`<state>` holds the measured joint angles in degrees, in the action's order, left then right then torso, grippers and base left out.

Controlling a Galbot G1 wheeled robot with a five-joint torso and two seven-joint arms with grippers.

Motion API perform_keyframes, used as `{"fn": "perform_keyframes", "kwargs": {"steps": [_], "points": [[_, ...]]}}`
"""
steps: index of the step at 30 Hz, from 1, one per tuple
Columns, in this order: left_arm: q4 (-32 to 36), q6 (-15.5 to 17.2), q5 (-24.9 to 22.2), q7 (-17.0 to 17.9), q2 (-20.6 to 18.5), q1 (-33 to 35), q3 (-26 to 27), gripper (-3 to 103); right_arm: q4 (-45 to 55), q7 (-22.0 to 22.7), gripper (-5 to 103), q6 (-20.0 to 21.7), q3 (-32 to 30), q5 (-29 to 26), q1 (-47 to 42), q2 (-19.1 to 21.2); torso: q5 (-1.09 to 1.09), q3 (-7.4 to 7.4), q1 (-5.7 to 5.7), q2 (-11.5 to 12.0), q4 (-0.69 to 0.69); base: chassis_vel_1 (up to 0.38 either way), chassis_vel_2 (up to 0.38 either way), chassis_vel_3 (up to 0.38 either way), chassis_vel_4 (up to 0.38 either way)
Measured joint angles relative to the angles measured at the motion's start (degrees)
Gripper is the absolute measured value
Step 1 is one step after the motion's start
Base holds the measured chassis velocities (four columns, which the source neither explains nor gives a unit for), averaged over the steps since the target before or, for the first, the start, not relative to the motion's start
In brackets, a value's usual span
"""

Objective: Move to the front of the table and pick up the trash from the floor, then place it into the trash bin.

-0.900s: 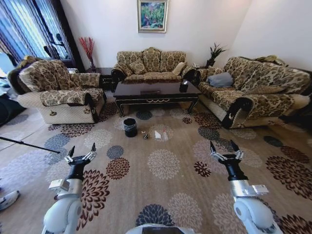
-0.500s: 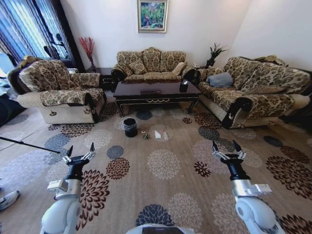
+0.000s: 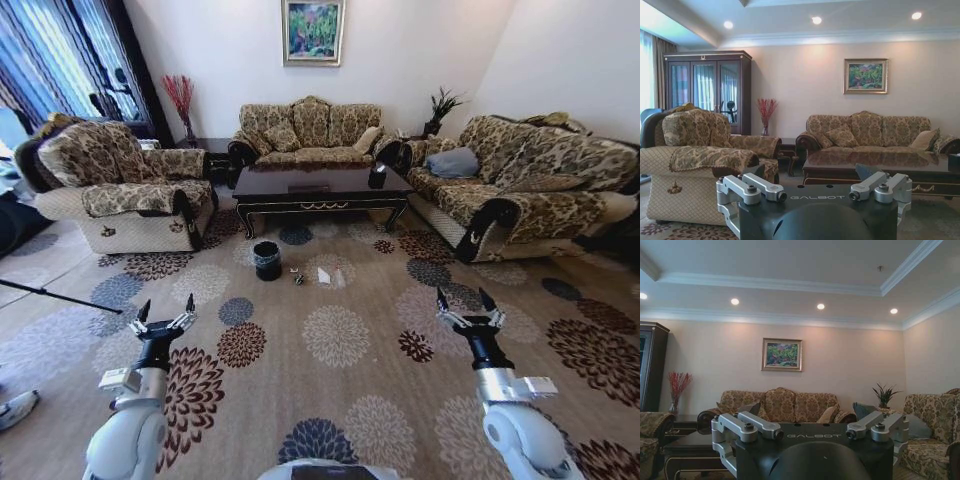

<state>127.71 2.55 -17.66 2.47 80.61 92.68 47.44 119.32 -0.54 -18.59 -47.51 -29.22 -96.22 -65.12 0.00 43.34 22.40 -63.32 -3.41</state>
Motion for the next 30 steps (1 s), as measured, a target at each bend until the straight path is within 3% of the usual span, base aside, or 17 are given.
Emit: {"fn": "perform_keyframes", "kwargs": {"steps": [30], "points": [[-0.28, -0.26, 0.91, -0.29, 0.52, 0.32, -0.66, 100, -0.07, -0.14, 100, -0.44, -0.29, 0.56, 0.02, -1.9, 0.0, -3.7, -2.88, 6.58, 0.0, 0.0, 0.0, 0.0, 0.0]]}}
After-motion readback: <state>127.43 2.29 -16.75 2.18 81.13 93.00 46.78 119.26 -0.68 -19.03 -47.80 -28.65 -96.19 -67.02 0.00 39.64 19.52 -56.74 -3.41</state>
